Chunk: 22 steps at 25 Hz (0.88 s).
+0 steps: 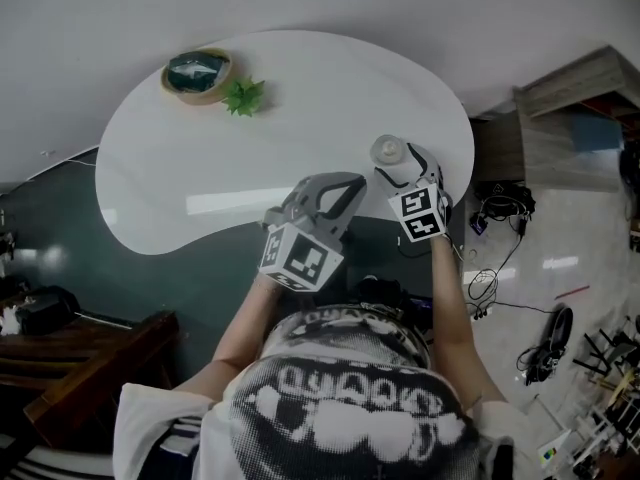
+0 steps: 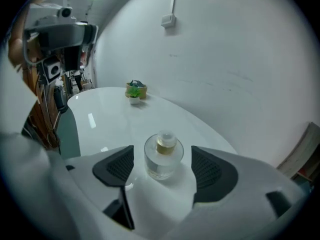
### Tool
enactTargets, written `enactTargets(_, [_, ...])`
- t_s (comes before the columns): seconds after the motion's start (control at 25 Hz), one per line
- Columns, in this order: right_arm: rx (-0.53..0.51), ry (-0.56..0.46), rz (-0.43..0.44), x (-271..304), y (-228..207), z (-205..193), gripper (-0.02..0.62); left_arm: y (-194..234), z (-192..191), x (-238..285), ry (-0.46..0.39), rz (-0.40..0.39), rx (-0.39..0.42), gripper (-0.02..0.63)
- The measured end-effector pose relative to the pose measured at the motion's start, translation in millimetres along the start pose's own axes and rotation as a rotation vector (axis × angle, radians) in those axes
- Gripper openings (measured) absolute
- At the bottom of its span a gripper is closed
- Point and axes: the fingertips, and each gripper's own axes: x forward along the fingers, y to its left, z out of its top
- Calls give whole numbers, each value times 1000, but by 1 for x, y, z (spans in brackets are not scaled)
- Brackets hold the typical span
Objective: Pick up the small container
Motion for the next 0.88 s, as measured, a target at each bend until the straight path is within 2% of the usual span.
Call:
enactTargets(0.28, [80,74,28,43,1,-22,368,21,-11,-1,1,-2,-2,11])
enactTargets(0.68, [133,61,8,64,1,-18,351,34,-23,-6,8,6,-23,11])
enactTargets(0.88, [104,67,16,69,2,-22,350,33,-25,-6,14,9,-46,11])
